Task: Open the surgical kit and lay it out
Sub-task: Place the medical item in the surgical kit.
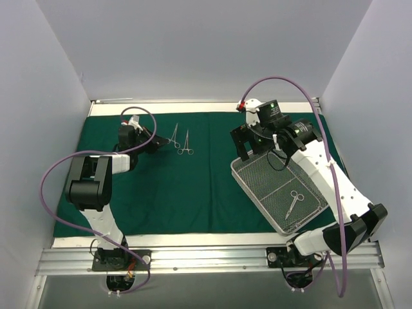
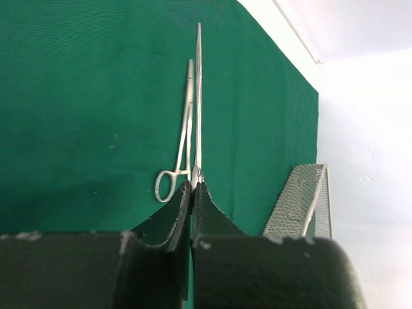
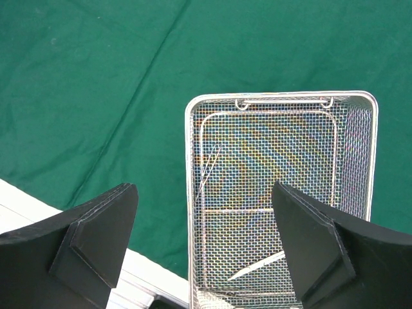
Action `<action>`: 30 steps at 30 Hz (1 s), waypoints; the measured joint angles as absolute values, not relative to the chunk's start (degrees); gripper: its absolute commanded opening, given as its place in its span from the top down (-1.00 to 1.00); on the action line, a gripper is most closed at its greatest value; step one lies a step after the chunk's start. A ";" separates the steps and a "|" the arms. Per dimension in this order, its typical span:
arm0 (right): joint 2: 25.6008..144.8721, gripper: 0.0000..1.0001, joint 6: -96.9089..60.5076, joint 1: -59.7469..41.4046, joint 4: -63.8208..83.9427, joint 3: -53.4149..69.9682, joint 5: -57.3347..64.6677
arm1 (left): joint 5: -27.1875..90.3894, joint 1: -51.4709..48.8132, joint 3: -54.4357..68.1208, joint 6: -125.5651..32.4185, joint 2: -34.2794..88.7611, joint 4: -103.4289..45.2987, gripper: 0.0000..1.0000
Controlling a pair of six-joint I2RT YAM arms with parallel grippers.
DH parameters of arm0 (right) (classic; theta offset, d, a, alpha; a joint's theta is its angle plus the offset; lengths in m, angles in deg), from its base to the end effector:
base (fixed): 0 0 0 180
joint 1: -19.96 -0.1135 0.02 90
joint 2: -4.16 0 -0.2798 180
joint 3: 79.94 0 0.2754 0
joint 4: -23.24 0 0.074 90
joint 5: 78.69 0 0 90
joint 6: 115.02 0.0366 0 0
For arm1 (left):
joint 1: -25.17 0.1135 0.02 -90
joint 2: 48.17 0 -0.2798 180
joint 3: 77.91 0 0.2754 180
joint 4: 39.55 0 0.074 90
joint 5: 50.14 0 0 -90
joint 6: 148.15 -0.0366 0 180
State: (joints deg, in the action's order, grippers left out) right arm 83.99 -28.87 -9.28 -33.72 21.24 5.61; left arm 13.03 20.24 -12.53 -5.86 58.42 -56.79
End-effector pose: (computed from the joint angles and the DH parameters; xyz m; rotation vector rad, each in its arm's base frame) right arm 0.2747 0.1580 0.4249 -0.6838 2.1032 0.3570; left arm 0.4016 -0.0512 0.1569 -0.5429 2.0447 -1.0882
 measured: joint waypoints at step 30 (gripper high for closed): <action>86.41 -0.76 -30.42 -6.22 -33.70 21.20 2.60 | 14.83 21.64 -12.20 -7.83 63.29 -55.45 0.95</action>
State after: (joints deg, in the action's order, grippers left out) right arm 86.41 -30.42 -6.22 -33.70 21.20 2.60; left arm 14.83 21.64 -12.20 -7.83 63.29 -55.45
